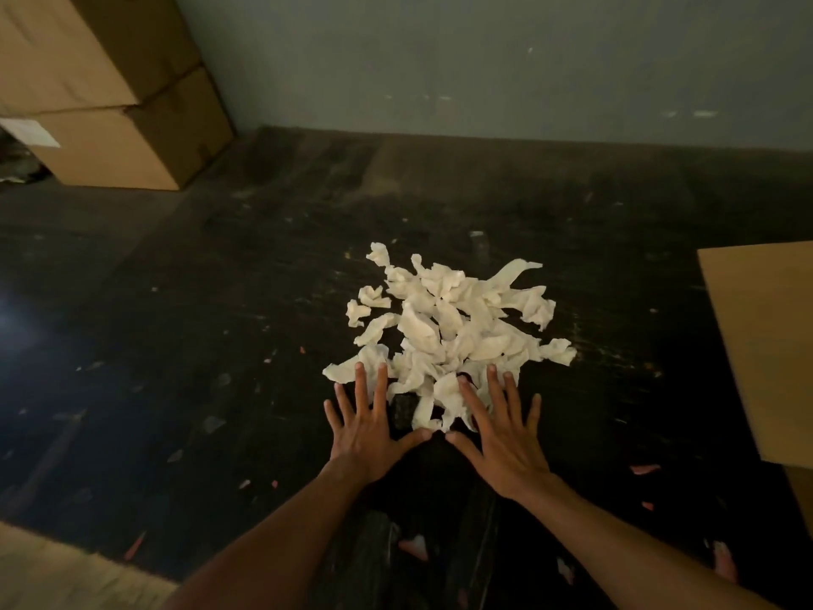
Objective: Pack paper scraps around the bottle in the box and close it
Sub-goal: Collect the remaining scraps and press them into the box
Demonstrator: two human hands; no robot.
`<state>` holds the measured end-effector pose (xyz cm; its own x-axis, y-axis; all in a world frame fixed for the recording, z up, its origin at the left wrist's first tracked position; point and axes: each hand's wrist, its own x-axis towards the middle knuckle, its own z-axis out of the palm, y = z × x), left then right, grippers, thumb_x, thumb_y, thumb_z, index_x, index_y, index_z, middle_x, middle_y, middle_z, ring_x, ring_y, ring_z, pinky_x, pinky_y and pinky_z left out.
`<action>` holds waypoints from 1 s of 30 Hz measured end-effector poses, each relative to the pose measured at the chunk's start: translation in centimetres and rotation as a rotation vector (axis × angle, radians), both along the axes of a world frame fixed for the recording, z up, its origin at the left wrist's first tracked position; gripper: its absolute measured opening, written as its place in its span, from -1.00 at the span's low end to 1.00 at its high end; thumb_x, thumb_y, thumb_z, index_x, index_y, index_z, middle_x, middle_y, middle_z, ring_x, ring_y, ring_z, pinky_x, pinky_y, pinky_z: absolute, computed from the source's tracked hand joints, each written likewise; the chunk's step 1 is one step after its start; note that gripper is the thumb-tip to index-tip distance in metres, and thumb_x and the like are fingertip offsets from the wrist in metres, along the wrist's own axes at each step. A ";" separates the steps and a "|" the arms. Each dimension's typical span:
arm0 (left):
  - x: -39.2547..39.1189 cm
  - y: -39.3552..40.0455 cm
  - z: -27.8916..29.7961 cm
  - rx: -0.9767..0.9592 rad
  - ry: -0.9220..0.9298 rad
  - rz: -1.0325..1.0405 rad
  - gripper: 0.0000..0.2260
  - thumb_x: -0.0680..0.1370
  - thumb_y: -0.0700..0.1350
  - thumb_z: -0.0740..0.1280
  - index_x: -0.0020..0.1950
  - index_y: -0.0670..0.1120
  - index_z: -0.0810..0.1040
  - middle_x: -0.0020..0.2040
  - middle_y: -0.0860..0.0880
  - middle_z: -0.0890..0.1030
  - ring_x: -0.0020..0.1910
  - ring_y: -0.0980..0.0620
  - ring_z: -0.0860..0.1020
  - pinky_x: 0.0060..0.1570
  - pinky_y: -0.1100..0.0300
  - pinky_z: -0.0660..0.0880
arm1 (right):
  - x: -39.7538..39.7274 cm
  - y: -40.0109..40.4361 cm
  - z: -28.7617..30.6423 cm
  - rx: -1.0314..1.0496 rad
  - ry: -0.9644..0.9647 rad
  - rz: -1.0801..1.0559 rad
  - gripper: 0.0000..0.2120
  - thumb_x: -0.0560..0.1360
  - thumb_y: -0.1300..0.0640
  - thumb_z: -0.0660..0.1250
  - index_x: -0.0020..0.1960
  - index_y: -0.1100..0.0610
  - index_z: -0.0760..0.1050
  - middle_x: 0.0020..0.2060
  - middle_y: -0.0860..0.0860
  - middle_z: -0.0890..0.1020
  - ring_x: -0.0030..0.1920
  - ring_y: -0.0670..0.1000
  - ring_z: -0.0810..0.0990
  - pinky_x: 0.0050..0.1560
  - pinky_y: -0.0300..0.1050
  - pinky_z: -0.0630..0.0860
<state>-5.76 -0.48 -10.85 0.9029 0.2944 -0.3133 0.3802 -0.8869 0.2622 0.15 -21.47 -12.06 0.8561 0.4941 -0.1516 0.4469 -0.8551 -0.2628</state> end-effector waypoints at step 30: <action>31.7 12.3 2.1 -0.319 -0.005 -0.087 -0.33 0.58 0.34 -0.02 0.58 0.00 0.06 0.57 -0.20 0.15 0.53 -0.19 0.16 0.47 -0.19 0.14 | 30.4 7.3 3.0 0.063 0.349 -0.297 -0.41 0.39 -0.53 -0.27 0.41 -0.48 -0.11 0.58 0.00 -0.12 0.53 0.27 -0.20 0.32 0.59 -0.19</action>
<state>25.93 11.81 -8.76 0.9221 0.1041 -0.3726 0.3047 -0.7887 0.5339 30.57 -14.19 -9.02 0.8652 0.2530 -0.4330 0.0612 -0.9102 -0.4096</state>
